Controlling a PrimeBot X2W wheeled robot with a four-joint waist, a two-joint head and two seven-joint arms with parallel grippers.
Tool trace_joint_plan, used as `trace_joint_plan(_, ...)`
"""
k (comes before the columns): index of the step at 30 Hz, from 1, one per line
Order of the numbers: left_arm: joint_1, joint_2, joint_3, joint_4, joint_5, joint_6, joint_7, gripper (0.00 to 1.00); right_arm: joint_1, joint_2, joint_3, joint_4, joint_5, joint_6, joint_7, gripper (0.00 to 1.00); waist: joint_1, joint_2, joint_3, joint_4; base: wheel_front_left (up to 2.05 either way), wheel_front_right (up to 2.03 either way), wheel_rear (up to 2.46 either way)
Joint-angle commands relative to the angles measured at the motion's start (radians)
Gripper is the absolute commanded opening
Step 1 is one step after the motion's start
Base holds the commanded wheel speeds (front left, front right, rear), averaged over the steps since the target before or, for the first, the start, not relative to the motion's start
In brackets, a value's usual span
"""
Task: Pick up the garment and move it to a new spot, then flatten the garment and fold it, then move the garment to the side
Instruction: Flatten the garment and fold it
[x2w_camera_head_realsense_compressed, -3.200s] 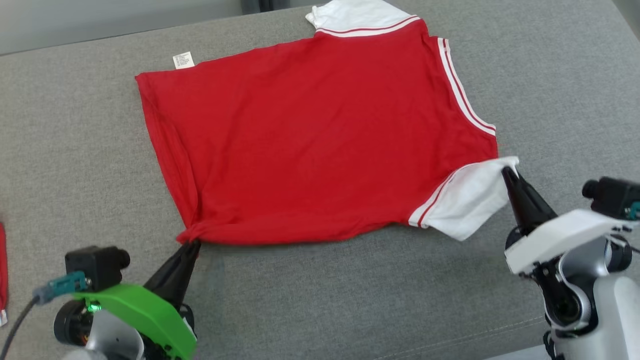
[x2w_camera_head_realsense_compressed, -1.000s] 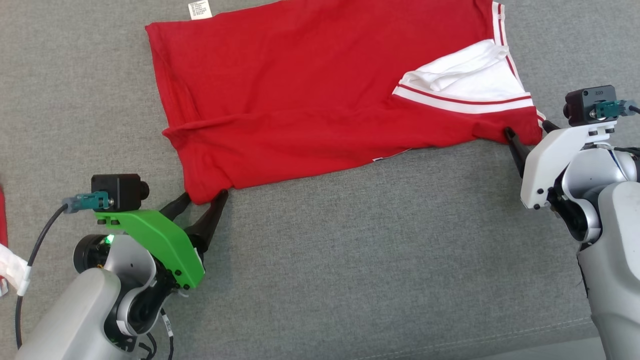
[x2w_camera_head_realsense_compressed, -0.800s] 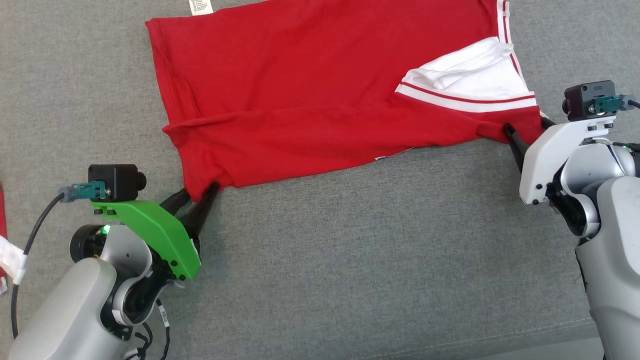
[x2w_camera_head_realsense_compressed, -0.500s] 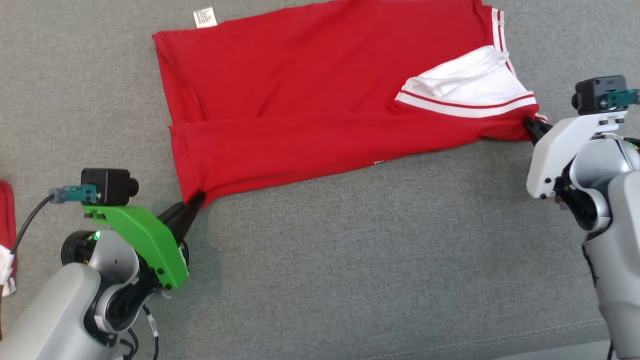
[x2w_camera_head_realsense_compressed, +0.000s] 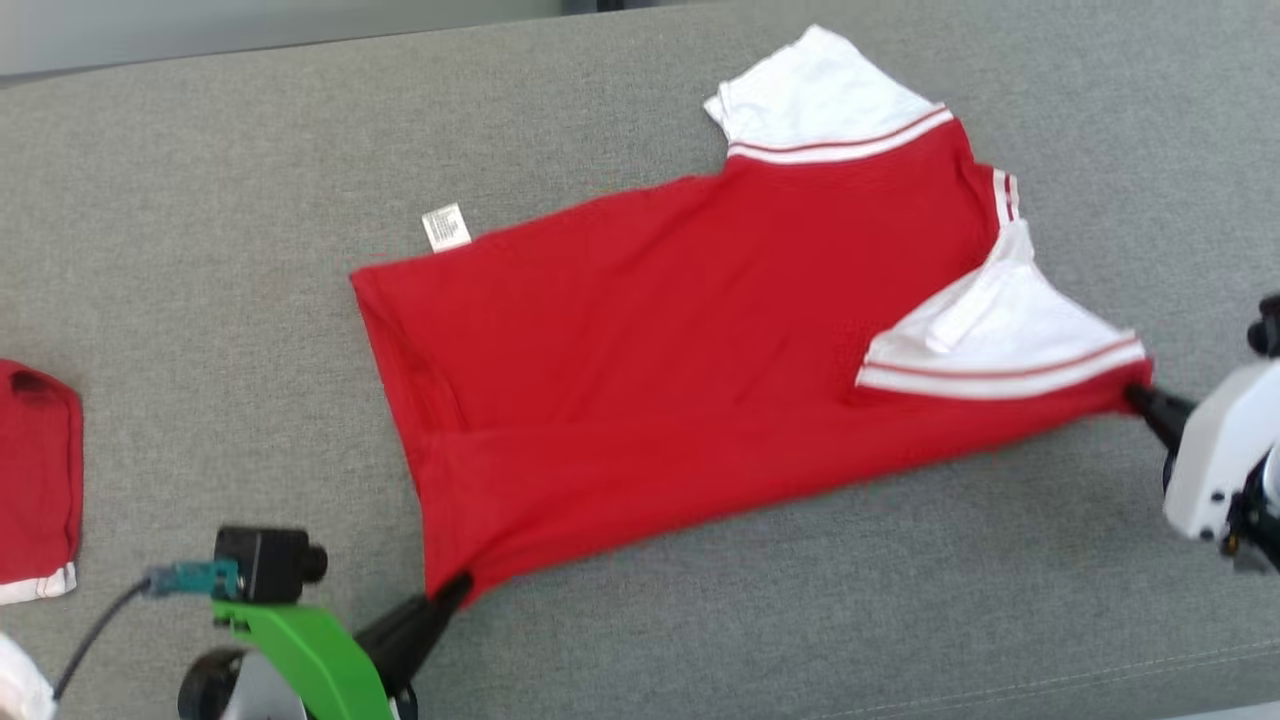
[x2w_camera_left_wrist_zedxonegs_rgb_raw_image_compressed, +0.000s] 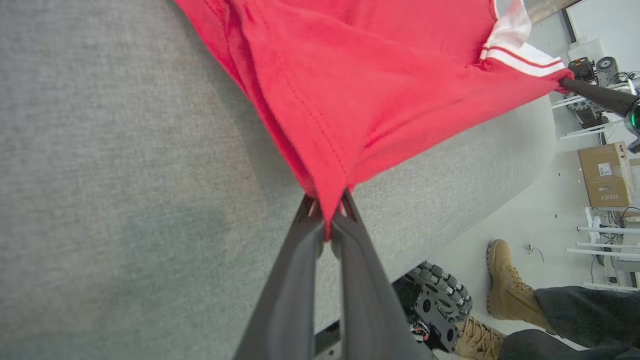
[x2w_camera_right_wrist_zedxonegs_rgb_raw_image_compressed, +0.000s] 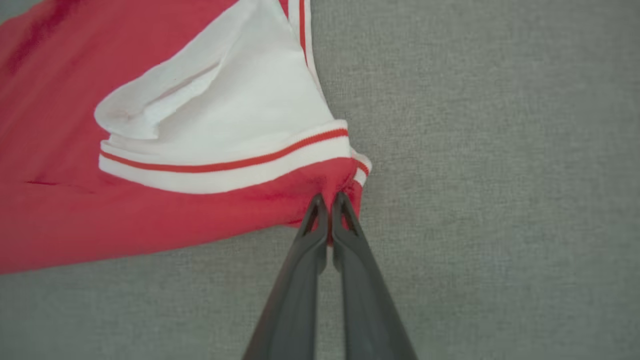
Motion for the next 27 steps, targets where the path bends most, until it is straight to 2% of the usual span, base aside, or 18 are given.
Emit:
trace_joint_plan(1,0.039,0.010,-0.002,-0.007,-0.010,0.009,-0.012,0.00,0.045,0.006,-0.008,-0.017,0.017,-0.002,0.016,0.00,0.0000,-0.0001,-0.006,0.000,0.00,0.00,0.00)
trace_joint_plan(8,0.114,-0.005,-0.015,-0.002,0.001,0.025,-0.048,0.00,0.154,0.037,-0.025,-0.054,0.010,-0.001,0.034,0.00,0.0000,-0.0001,-0.003,0.008,0.00,0.00,0.00)
trace_joint_plan(9,0.113,-0.005,-0.016,-0.001,0.008,0.027,-0.051,0.40,0.157,0.037,-0.025,-0.053,0.001,-0.001,0.029,0.00,0.0000,-0.0001,-0.003,0.010,0.00,0.00,0.00)
trace_joint_plan(10,0.109,-0.002,-0.021,-0.001,0.016,0.028,-0.052,1.00,0.160,0.030,-0.020,-0.056,-0.009,-0.001,0.024,0.27,0.0000,-0.0001,-0.004,0.012,0.00,0.00,0.00)
trace_joint_plan(11,0.110,0.000,-0.023,-0.003,0.016,0.028,-0.051,1.00,0.160,0.026,-0.019,-0.056,-0.013,-0.001,0.019,0.90,0.0000,-0.0001,-0.004,0.014,0.00,0.00,0.00)
trace_joint_plan(12,0.112,0.006,-0.021,-0.006,0.021,0.029,-0.052,1.00,0.160,0.021,-0.018,-0.056,-0.017,-0.001,0.020,1.00,0.0000,-0.0001,-0.005,0.016,0.00,0.00,0.00)
trace_joint_plan(18,0.110,0.071,0.021,-0.041,0.056,0.057,-0.065,1.00,0.126,-0.061,-0.026,-0.126,0.018,-0.001,0.065,1.00,0.0000,-0.0001,0.010,0.036,0.00,0.00,0.00)
trace_joint_plan(23,-0.011,0.094,0.087,-0.069,0.091,0.088,-0.082,1.00,-0.037,-0.099,-0.052,-0.223,0.026,-0.001,0.110,1.00,0.0000,-0.0001,0.092,0.060,0.00,0.00,0.00)
trace_joint_plan(27,-0.211,0.038,0.084,-0.029,0.132,0.091,-0.047,1.00,-0.278,-0.076,0.007,-0.175,-0.073,-0.001,0.107,1.00,0.0000,-0.0001,0.193,0.093,0.00,0.00,0.00)
